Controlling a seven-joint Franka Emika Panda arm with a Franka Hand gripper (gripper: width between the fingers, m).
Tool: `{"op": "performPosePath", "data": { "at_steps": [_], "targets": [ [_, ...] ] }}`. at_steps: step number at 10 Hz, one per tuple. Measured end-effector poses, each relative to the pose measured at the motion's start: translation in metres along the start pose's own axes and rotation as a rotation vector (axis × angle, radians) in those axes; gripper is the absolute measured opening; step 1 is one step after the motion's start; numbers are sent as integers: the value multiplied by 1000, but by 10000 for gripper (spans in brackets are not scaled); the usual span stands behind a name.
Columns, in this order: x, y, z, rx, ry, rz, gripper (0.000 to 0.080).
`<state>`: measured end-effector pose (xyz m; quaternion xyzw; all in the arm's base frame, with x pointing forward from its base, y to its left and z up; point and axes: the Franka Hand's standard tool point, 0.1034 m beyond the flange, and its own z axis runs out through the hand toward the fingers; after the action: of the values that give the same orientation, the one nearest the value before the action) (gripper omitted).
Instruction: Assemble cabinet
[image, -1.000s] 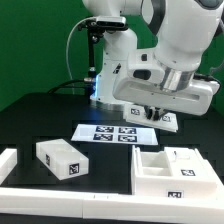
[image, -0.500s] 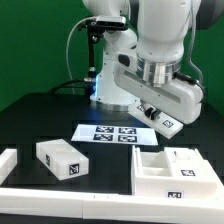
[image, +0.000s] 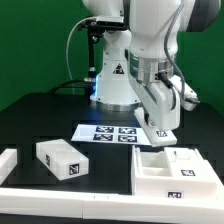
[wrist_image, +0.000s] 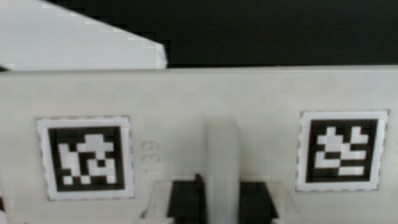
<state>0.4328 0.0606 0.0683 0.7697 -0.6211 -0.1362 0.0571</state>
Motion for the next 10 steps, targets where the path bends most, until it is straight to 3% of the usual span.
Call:
{"op": "performPosePath", "data": {
  "at_steps": [6,8,9,10],
  "targets": [
    [-7,-2,-3,12,-21,166,64],
    [-6,-4,-6,45,-17,166,64],
    [-7,-4,-5,45,-17,161,64],
    [-6,-8,-6,82,-12,153,64]
  ]
}}
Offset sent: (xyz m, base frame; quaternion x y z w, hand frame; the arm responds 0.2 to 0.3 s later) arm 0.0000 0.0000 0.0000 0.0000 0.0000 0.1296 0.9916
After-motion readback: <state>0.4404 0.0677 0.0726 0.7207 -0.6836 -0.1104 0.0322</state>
